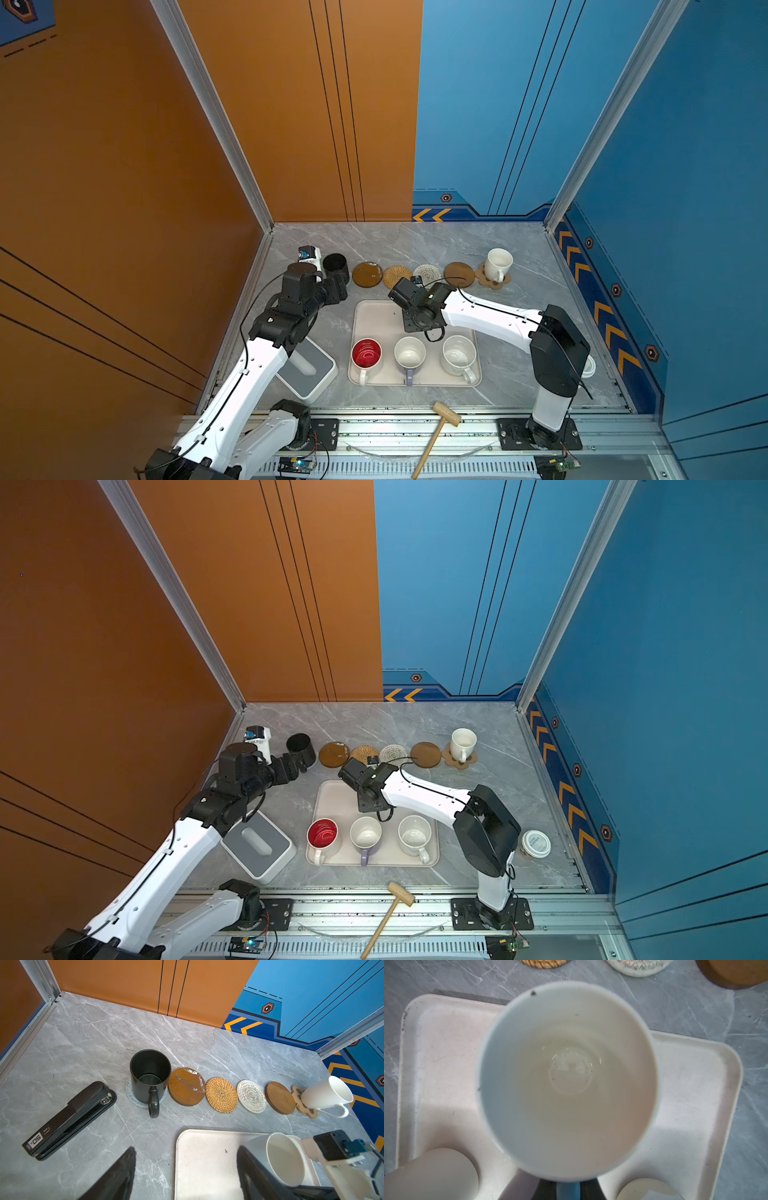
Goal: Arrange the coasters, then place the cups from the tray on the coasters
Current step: 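Lift the light blue mug with the right gripper toward the coaster row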
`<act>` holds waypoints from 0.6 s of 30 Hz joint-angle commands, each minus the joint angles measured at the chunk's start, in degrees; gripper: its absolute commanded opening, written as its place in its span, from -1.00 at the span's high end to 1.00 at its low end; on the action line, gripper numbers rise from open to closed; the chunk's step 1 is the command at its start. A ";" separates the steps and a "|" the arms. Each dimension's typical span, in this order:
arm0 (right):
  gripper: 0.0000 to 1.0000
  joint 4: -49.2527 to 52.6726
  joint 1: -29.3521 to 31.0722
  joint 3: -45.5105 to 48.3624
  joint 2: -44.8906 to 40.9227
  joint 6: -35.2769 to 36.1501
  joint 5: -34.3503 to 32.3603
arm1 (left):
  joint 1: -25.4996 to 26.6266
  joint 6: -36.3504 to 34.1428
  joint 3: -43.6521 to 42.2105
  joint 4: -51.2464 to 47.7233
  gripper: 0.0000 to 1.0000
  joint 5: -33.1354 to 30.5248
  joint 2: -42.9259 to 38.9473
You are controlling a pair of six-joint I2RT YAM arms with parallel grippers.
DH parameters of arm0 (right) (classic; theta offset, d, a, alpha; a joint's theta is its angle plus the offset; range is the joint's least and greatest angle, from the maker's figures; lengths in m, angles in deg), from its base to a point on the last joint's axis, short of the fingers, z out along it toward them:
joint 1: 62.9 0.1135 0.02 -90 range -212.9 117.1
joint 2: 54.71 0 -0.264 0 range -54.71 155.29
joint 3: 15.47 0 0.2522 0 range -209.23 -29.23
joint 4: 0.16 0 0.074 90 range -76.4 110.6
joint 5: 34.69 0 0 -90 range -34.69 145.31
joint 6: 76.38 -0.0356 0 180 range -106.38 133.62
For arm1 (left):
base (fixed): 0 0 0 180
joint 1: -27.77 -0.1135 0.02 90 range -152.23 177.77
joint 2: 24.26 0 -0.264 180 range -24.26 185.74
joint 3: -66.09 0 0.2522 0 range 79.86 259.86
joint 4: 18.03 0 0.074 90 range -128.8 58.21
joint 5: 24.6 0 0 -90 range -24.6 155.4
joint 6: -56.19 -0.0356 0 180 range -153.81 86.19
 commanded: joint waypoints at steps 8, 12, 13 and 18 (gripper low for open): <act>1.00 0.44 0.50 -0.67 -3.13 2.37 -4.05 | 0.55 -0.07 0.02 -1.31 -0.55 0.12 -1.26; 1.00 0.67 0.41 -0.79 -4.29 2.91 -5.04 | 0.55 -0.07 -0.07 -1.36 -0.55 0.08 -1.45; 1.00 0.79 0.40 -0.84 -4.45 3.14 -5.16 | 0.55 -0.07 -0.03 -1.31 -0.54 0.09 -1.43; 1.00 1.80 -0.05 -1.57 -5.63 3.97 -6.37 | 0.55 0.09 -0.20 -1.35 -0.55 0.11 -1.54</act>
